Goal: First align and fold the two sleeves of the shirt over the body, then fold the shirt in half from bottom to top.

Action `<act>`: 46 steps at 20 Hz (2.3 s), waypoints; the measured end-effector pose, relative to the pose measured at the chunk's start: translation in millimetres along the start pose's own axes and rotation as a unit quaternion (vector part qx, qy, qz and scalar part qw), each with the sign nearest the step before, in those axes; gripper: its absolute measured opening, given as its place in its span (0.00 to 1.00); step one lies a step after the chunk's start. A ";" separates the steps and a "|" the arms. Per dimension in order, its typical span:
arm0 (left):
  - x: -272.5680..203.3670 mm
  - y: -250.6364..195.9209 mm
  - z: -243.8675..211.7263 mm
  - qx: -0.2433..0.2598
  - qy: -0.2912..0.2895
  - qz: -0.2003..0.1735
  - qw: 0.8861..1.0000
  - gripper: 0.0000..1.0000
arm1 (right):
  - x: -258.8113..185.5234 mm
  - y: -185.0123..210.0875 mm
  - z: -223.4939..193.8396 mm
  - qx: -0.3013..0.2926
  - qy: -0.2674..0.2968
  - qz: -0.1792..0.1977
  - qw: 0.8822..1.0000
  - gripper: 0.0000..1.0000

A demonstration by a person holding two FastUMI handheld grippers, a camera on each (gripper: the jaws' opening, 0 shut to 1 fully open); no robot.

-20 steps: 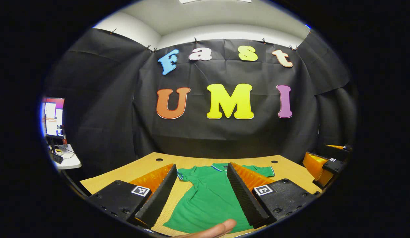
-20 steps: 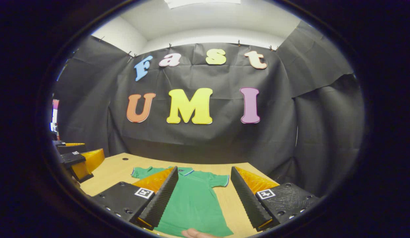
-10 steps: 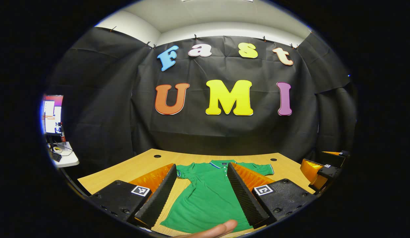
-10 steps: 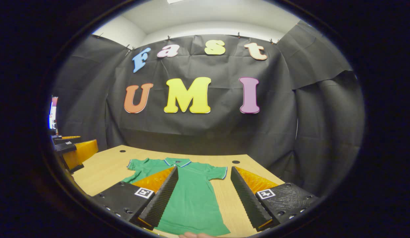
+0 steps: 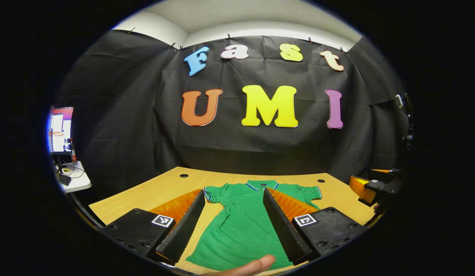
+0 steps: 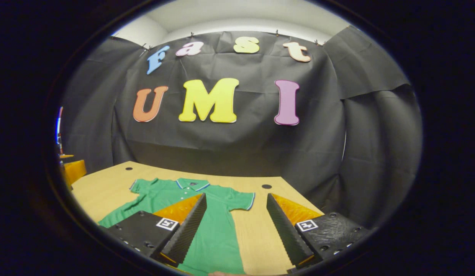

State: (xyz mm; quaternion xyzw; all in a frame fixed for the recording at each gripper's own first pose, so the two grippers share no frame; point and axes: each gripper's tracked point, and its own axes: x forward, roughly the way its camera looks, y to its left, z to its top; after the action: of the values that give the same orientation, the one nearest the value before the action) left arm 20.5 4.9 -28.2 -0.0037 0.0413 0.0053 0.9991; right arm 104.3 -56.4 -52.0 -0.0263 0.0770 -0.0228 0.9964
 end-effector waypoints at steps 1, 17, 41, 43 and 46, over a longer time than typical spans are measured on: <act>0.2 -0.5 -0.4 0.001 -0.002 0.000 1.000 0.98 | 18.0 -0.1 -4.6 -0.004 0.012 0.001 1.000 0.97; 31.3 5.8 -26.9 0.015 0.017 0.006 1.000 0.99 | 241.6 -41.1 -150.2 0.054 0.274 -0.051 0.959 0.90; 40.2 26.0 -34.5 -0.003 0.035 0.024 0.999 0.98 | 254.5 17.8 -123.9 -0.071 0.274 -0.019 0.959 0.00; 40.5 28.1 -35.1 -0.006 0.036 0.024 0.999 0.99 | 253.1 30.1 -112.6 -0.091 0.257 -0.011 0.962 0.00; 39.4 29.1 -35.0 -0.009 0.036 0.025 0.999 0.98 | 249.7 56.8 -104.1 -0.112 0.243 0.002 0.964 0.00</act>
State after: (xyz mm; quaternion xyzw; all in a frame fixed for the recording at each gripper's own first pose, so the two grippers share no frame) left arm 56.5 34.1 -66.5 -0.0116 0.0776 0.0304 0.9965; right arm 337.1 -17.2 -196.0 -0.1309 0.3187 -0.0180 0.9386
